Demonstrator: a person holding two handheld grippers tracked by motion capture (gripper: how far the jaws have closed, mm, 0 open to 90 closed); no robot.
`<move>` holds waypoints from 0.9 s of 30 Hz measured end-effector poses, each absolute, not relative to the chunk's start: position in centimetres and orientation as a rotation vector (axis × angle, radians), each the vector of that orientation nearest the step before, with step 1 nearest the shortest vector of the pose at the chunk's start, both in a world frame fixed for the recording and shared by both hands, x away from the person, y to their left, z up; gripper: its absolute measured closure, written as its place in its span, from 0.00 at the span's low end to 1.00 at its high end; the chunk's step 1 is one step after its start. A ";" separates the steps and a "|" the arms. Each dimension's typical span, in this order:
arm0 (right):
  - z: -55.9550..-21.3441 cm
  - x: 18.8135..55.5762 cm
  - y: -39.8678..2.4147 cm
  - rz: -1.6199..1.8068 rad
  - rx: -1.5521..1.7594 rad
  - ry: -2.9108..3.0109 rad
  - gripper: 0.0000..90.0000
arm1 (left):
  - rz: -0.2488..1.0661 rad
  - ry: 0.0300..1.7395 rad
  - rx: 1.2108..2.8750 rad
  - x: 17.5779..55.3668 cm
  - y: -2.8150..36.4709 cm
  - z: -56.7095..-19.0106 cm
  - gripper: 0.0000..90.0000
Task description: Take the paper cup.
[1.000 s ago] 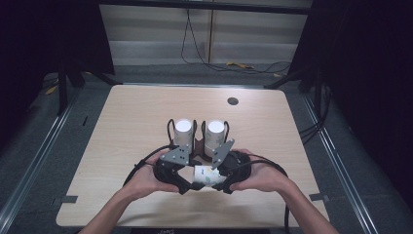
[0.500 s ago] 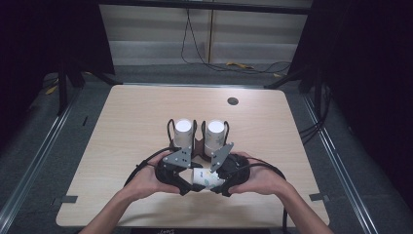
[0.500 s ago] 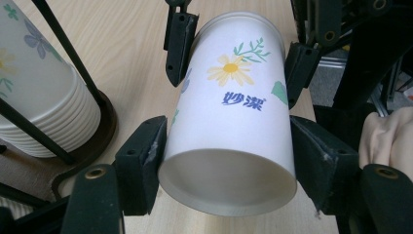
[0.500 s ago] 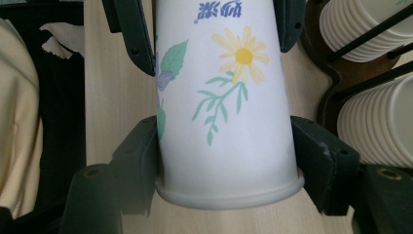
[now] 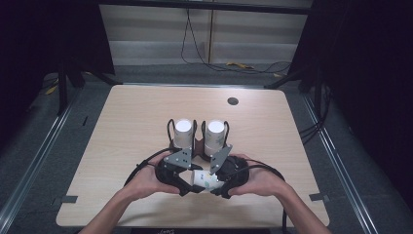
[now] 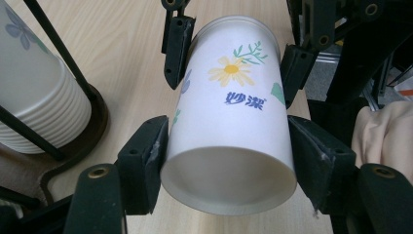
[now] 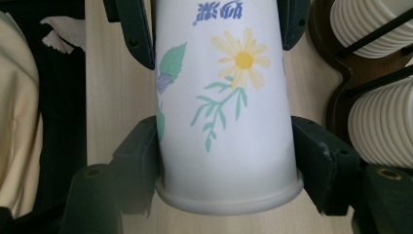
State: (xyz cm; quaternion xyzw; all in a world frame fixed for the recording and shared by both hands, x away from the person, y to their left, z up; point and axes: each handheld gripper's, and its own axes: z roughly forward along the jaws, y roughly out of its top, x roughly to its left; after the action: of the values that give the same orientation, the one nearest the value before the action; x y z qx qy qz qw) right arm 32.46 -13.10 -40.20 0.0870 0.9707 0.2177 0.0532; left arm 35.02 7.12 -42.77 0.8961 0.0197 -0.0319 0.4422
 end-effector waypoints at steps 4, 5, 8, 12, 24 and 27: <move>-40.4 32.4 -12.8 0.650 0.248 2.957 0.36 | -0.091 0.058 2.232 35.0 7.0 -42.8 0.38; -40.4 32.4 -12.8 0.648 0.251 2.959 0.36 | -0.088 0.056 2.237 35.0 7.0 -42.8 0.37; -40.5 32.5 -12.7 0.647 0.243 2.961 0.36 | -0.095 0.060 2.242 35.0 7.0 -42.9 0.38; -40.5 32.4 -12.7 0.652 0.242 2.961 0.35 | -0.100 0.059 2.247 34.9 7.0 -42.9 0.39; -40.6 32.5 -13.9 0.803 0.296 2.907 0.21 | -0.119 0.070 2.200 35.1 7.4 -42.8 0.40; -40.7 32.5 -14.3 0.824 0.322 2.891 0.19 | -0.122 0.068 2.187 35.2 7.5 -42.8 0.40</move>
State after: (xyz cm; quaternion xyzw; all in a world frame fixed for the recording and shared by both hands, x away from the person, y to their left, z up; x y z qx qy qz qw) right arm 32.48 -14.25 -40.69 0.1063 0.9545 0.2721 0.0590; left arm 35.21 7.49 -42.77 0.8874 0.0276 -0.0494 0.4576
